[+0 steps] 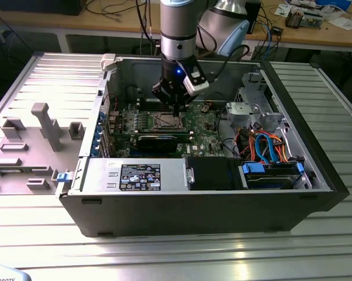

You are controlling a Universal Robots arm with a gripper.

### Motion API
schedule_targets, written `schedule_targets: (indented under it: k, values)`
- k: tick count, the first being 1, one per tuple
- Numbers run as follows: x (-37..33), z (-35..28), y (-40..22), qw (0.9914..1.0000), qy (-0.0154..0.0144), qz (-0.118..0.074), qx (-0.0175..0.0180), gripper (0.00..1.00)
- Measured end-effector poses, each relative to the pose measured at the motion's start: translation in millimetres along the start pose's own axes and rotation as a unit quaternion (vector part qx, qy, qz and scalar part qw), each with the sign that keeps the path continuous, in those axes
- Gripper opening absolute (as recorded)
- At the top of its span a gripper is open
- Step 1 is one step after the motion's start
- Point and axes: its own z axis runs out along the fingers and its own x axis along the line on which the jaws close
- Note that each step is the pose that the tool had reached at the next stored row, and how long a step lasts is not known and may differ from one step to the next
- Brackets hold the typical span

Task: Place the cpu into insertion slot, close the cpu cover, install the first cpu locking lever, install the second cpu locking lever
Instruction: 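Install the second cpu locking lever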

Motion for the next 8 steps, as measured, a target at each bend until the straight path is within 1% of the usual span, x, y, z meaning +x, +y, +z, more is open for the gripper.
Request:
schedule_targets:
  k: [2, 5, 8]
  values:
    - [-0.1, -2.0, -1.2, 1.0, 0.0001, 0.0, 0.0001, 0.11]
    - [-0.5, -10.4, -1.6, 1.0, 0.0, 0.0, 0.0, 0.11]
    - [-0.8, -17.1, -1.9, 1.0, 0.0, 0.0, 0.0001, 0.11]
